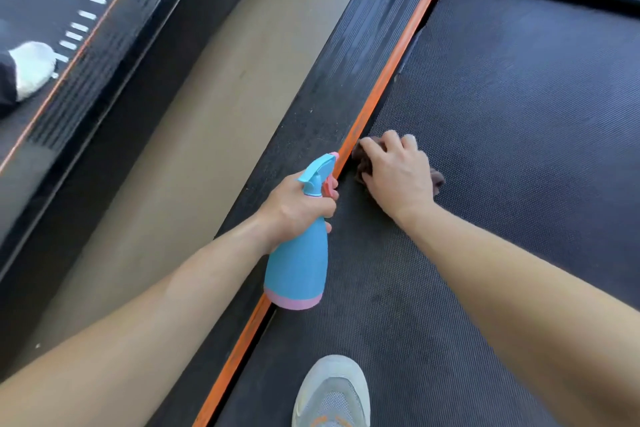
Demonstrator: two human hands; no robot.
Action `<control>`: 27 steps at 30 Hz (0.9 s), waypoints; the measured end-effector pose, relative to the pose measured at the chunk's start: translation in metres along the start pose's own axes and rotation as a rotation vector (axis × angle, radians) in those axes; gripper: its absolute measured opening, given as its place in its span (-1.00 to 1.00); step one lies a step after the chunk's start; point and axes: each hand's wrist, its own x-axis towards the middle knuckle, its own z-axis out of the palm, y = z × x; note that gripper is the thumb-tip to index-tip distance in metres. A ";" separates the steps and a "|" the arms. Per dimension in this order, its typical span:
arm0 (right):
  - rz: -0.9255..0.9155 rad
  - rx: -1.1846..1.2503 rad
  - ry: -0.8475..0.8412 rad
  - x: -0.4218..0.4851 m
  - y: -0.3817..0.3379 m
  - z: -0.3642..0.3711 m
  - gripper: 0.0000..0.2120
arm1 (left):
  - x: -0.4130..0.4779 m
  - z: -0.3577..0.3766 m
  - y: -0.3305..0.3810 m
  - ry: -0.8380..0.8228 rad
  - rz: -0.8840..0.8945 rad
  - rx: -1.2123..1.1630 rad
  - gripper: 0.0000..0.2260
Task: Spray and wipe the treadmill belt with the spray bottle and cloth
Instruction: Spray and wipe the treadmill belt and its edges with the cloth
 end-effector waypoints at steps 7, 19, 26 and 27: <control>-0.496 0.002 -0.028 -0.057 -0.010 0.004 -0.57 | 0.000 -0.003 0.003 0.035 0.008 -0.032 -0.64; -0.356 0.129 -0.054 -0.069 -0.024 0.004 -0.54 | -0.010 0.002 -0.003 0.039 -0.031 0.062 -0.66; -0.225 0.052 -0.090 -0.105 -0.034 0.002 -0.52 | -0.038 0.016 0.007 0.066 0.035 0.145 -0.66; -0.155 0.042 -0.087 -0.112 -0.039 -0.002 -0.55 | -0.045 0.015 0.009 0.049 0.038 0.161 -0.61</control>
